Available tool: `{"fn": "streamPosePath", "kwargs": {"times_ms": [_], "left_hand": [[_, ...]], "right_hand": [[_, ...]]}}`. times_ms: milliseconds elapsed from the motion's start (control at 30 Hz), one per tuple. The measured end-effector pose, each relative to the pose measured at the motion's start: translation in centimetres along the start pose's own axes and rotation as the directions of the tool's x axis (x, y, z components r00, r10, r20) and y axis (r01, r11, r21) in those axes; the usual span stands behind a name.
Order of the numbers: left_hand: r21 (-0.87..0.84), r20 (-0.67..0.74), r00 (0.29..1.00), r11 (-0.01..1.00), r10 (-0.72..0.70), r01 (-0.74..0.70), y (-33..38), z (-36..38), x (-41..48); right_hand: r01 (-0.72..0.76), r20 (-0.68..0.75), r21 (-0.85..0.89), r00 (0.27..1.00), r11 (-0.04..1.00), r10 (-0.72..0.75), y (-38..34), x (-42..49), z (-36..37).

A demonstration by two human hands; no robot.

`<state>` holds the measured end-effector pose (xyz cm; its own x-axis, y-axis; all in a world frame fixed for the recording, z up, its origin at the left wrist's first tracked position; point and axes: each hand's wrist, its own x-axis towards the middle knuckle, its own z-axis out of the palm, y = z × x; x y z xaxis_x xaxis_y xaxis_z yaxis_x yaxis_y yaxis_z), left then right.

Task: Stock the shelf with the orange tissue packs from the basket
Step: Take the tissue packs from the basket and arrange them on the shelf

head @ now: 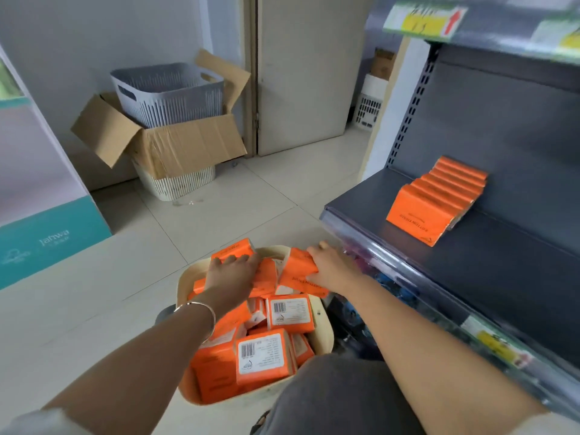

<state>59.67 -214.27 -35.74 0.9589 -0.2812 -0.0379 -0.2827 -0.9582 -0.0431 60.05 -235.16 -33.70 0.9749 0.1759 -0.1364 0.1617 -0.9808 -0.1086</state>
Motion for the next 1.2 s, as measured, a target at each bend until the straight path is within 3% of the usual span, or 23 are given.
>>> {"fn": "streamPosePath", "kwargs": {"times_ms": [133,233,367,567,867,967,1067,1200], "left_hand": [[-0.039,-0.164,0.986,0.999,-0.001,-0.006,1.5,-3.1,0.8],[-0.129,-0.264,0.964,0.991,0.012,-0.048,4.1,-5.8,1.9],[-0.149,-0.330,0.938,0.976,0.104,-0.161,8.3,-8.6,3.7],[-0.097,-0.343,0.891,0.932,0.297,-0.348,12.9,-10.8,7.3],[-0.048,-0.216,0.843,0.857,0.492,-0.513,17.4,-12.2,12.1],[-0.017,-0.165,0.831,0.841,0.531,-0.541,18.6,-12.6,13.1],[-0.054,-0.128,0.816,0.818,0.563,-0.573,19.9,-12.6,13.6],[-0.220,-0.216,0.833,0.806,0.510,-0.550,21.1,-11.4,13.2]], "right_hand": [[-0.068,-0.163,-0.016,0.985,0.998,0.064,1.5,-1.9,-3.9],[-0.130,-0.327,0.032,0.936,0.991,0.133,3.9,-4.0,-6.9],[-0.250,-0.431,0.085,0.863,0.965,0.262,8.5,-5.7,-8.7],[-0.329,-0.395,0.090,0.855,0.940,0.337,13.5,-4.8,-8.8],[-0.355,-0.537,-0.066,0.800,0.932,0.267,16.2,-2.5,-8.0],[-0.293,-0.501,0.015,0.825,0.956,0.261,17.9,-3.3,-8.2],[-0.290,-0.521,0.197,0.778,0.936,0.351,19.2,-4.3,-8.3],[-0.281,-0.497,0.280,0.776,0.918,0.389,19.7,-5.2,-7.8]]}}
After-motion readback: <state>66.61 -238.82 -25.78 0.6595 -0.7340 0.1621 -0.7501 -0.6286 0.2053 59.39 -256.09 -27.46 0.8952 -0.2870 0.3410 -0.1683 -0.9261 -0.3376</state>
